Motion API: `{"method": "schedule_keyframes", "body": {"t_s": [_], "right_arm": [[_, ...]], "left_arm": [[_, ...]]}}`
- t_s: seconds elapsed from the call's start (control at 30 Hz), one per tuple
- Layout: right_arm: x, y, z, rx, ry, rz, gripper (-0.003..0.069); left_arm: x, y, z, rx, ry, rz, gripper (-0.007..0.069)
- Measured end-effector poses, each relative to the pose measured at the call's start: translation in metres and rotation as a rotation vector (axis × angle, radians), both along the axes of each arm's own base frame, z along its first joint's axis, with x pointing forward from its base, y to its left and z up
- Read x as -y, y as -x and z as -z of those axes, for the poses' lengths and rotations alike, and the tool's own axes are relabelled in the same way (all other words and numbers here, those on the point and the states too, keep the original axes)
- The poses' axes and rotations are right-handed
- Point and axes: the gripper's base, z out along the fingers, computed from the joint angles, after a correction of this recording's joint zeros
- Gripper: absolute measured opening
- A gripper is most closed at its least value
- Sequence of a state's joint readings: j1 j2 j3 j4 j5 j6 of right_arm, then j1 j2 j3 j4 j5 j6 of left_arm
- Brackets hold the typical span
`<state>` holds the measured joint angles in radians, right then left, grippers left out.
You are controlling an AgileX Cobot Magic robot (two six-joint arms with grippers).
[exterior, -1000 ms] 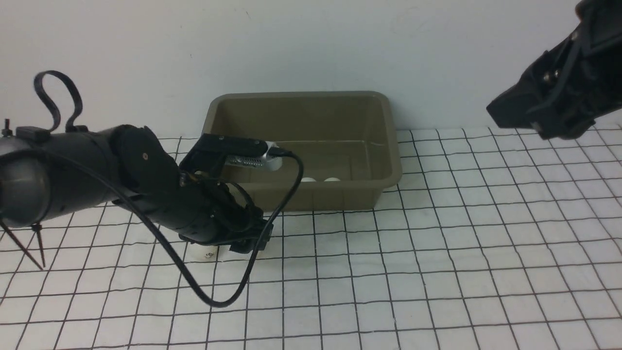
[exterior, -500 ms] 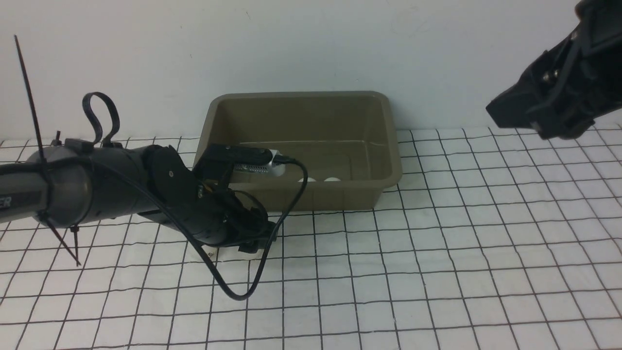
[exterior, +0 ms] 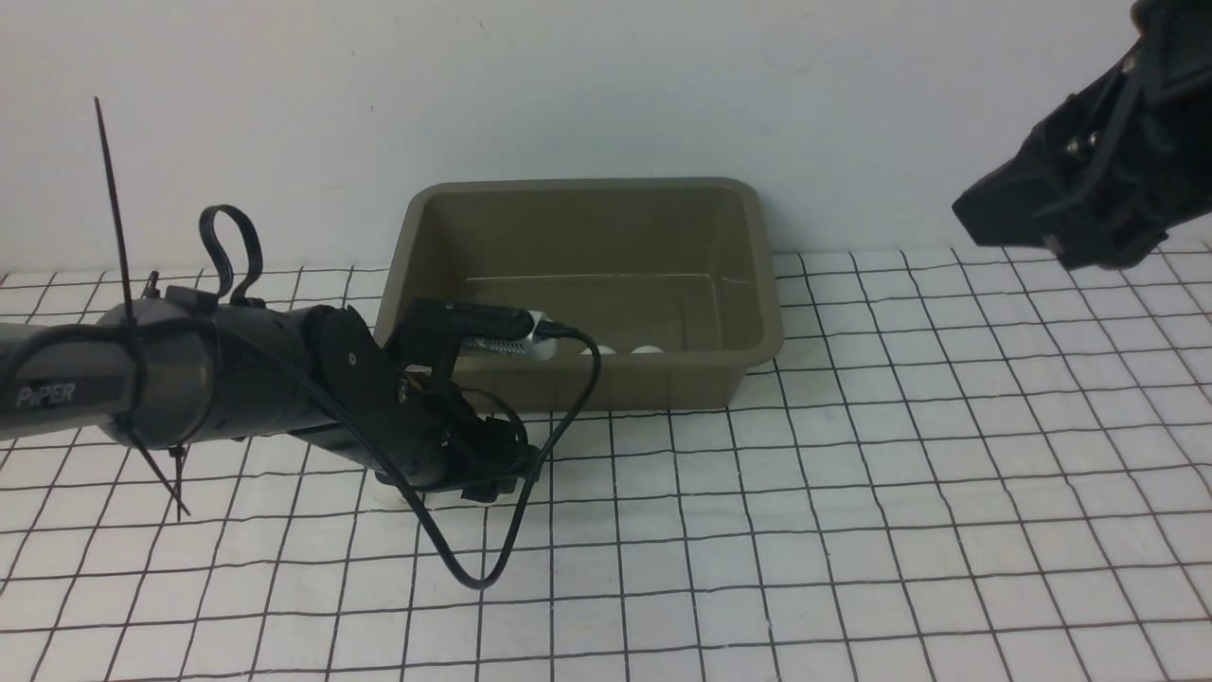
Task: Put the table tennis balls into the box on the white checkered tablecloth.
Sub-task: 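Reach for and grasp a ping pong ball on the table beside the basket, then drop the ball into the bin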
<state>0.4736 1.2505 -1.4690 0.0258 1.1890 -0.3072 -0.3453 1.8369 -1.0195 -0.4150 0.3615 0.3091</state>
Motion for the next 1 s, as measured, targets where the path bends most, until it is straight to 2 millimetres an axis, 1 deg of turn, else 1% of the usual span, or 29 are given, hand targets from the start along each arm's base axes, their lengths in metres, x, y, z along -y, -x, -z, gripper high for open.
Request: {"method": "schedule_keyframes", "body": {"t_s": [0.07, 0.13, 0.2, 0.23, 0.27, 0.33, 0.37, 0.47, 0.6, 0.73, 0.77, 0.87, 0.9, 1.0], "right_arm": [[0.000, 0.000, 0.000, 0.000, 0.000, 0.000, 0.0432], [0.000, 0.000, 0.000, 0.000, 0.000, 0.000, 0.0432], [0.000, 0.000, 0.000, 0.000, 0.000, 0.000, 0.0432], [0.000, 0.000, 0.000, 0.000, 0.000, 0.000, 0.0432], [0.000, 0.000, 0.000, 0.000, 0.000, 0.000, 0.0432], [0.000, 0.000, 0.000, 0.000, 0.000, 0.000, 0.0432], [0.000, 0.000, 0.000, 0.000, 0.000, 0.000, 0.0432], [0.000, 0.000, 0.000, 0.000, 0.000, 0.000, 0.0432], [0.000, 0.000, 0.000, -0.001, -0.001, 0.000, 0.0432], [0.000, 0.000, 0.000, -0.002, -0.003, -0.001, 0.0432], [0.000, 0.000, 0.000, -0.003, -0.003, -0.001, 0.0432], [0.000, 0.000, 0.000, -0.005, -0.005, -0.002, 0.0432], [0.000, 0.000, 0.000, -0.006, -0.005, -0.002, 0.0432], [0.000, 0.001, 0.000, -0.008, -0.005, -0.003, 0.0432]], "left_arm": [[0.004, 0.007, -0.008, -0.014, -0.009, 0.061, 0.0325], [0.008, 0.013, -0.022, 0.010, 0.001, 0.103, 0.0325], [0.010, 0.016, -0.039, 0.062, 0.026, 0.115, 0.0325], [0.010, 0.017, -0.043, 0.082, 0.030, 0.120, 0.0325], [0.011, 0.017, -0.054, 0.136, 0.045, 0.121, 0.0325], [0.010, 0.012, -0.072, 0.254, 0.065, 0.104, 0.0325], [0.008, 0.008, -0.078, 0.290, 0.071, 0.092, 0.0325], [0.004, -0.004, -0.089, 0.372, 0.064, 0.075, 0.0325], [0.002, -0.027, -0.090, 0.451, 0.002, 0.117, 0.0325], [0.009, -0.052, -0.076, 0.437, -0.059, 0.222, 0.0326], [0.011, -0.056, -0.073, 0.424, -0.064, 0.247, 0.0341], [0.015, -0.061, -0.072, 0.400, -0.059, 0.278, 0.0396], [0.016, -0.062, -0.073, 0.395, -0.053, 0.283, 0.0424], [0.017, -0.062, -0.082, 0.379, -0.021, 0.268, 0.0477]]}}
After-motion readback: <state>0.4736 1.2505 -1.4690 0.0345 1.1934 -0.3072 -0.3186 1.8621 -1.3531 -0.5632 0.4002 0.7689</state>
